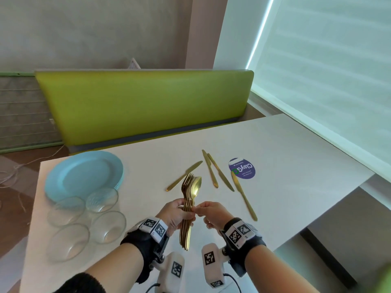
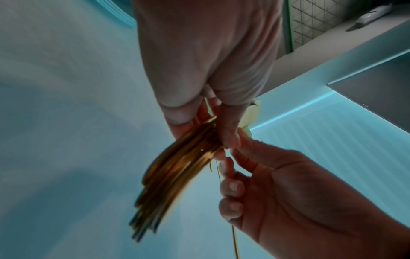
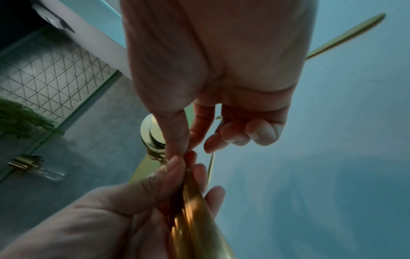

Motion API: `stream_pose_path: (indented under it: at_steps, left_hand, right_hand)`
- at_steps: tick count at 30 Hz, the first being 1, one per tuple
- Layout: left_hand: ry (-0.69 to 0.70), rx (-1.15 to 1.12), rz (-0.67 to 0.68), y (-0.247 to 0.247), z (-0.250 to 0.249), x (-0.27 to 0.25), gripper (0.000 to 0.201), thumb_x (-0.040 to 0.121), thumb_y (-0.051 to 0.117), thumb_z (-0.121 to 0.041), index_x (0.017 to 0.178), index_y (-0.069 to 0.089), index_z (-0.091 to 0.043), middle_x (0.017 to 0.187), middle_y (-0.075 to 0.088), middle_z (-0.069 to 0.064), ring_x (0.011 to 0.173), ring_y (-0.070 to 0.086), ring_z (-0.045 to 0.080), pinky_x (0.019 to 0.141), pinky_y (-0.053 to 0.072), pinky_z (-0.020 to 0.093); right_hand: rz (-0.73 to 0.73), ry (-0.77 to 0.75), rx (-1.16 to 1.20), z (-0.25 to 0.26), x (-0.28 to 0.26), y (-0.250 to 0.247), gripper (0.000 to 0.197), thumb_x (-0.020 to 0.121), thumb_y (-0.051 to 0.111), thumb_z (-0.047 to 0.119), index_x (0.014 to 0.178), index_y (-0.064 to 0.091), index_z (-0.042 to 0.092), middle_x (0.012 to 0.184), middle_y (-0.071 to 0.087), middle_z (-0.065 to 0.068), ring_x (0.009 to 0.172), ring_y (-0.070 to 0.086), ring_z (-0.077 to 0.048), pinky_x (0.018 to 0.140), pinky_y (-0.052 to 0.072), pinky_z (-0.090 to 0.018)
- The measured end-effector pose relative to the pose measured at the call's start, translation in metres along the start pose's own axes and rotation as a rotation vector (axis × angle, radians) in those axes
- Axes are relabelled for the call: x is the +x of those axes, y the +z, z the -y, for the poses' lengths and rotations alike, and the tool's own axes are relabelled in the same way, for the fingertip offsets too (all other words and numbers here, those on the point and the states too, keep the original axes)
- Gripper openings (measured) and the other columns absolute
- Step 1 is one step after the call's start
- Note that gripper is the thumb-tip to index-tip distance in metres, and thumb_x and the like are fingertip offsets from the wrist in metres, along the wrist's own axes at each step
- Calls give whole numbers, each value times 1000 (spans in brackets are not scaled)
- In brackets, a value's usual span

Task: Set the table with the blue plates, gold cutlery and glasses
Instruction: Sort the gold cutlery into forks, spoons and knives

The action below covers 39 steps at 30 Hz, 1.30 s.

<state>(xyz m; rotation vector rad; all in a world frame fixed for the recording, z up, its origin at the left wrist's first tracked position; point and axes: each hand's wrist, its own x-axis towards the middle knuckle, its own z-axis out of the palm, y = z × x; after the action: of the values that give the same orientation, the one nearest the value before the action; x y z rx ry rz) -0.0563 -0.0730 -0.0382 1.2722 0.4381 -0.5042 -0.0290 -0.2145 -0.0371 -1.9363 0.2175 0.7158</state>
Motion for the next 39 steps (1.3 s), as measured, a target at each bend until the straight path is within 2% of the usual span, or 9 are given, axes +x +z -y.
stream_pose_path:
  at_steps: [4, 7, 10, 16, 20, 23, 27, 32, 39]
  left_hand:
    - [22, 157, -44, -18, 26, -36, 28, 78, 64, 13, 95, 64, -9, 75, 65, 7, 66, 61, 18, 63, 51, 29]
    - [44, 408, -68, -32, 41, -59, 27, 77, 68, 8, 94, 63, -12, 79, 67, 5, 67, 62, 16, 53, 50, 18]
    - [20, 652, -85, -50, 56, -76, 29, 70, 73, 4, 93, 68, -13, 83, 68, 5, 78, 64, 17, 77, 57, 26]
    - [-31, 1238, -136, -89, 85, -117, 39, 81, 69, -14, 120, 65, -13, 122, 66, 3, 116, 59, 16, 91, 43, 17]
    - [-44, 1473, -140, -113, 101, -133, 33, 87, 58, -10, 119, 64, -8, 124, 64, 11, 117, 59, 25, 95, 43, 25]
    - [-10, 1551, -196, -124, 108, -142, 33, 89, 54, -8, 121, 61, -6, 126, 62, 12, 118, 58, 27, 96, 43, 26]
    - [-23, 1599, -219, -137, 108, -148, 31, 90, 47, -6, 118, 61, -2, 125, 62, 13, 118, 58, 27, 96, 43, 26]
    - [-41, 1601, -198, -149, 101, -148, 35, 87, 60, -11, 120, 59, 0, 128, 61, 14, 120, 56, 27, 98, 42, 27]
    - [38, 1486, -284, -164, 103, -143, 43, 84, 62, -12, 126, 56, -5, 130, 54, 16, 123, 52, 28, 99, 41, 27]
  right_hand:
    - [-4, 0, -44, -11, -37, 26, 25, 86, 65, 34, 70, 53, 18, 72, 51, 2, 53, 39, -10, 47, 32, -20]
    - [-24, 23, -61, -21, -62, 35, 23, 88, 63, 34, 73, 55, 18, 76, 54, 3, 56, 41, -10, 48, 32, -20]
    - [-64, 51, -154, -29, -80, 37, 21, 89, 61, 34, 76, 55, 19, 78, 55, 3, 59, 44, -10, 51, 35, -21]
    - [-114, 77, -313, -39, -103, 47, 18, 90, 60, 30, 91, 58, 13, 73, 55, 4, 56, 45, -10, 47, 36, -20]
    - [-101, 92, -413, -39, -109, 57, 17, 90, 60, 31, 87, 56, 14, 73, 54, 4, 56, 46, -9, 46, 36, -19]
    - [-95, 86, -503, -36, -110, 66, 18, 90, 59, 32, 81, 54, 17, 75, 54, 4, 57, 48, -8, 47, 39, -19]
    - [-73, 49, -577, -32, -113, 78, 18, 91, 58, 32, 91, 56, 14, 75, 54, 4, 58, 48, -7, 49, 39, -18]
    - [-46, 19, -643, -29, -114, 88, 18, 91, 58, 33, 88, 56, 15, 72, 54, 7, 58, 49, -5, 49, 39, -16]
    - [-40, 5, -671, -25, -113, 95, 29, 91, 59, 32, 65, 50, 24, 63, 51, 7, 54, 47, -5, 48, 36, -17]
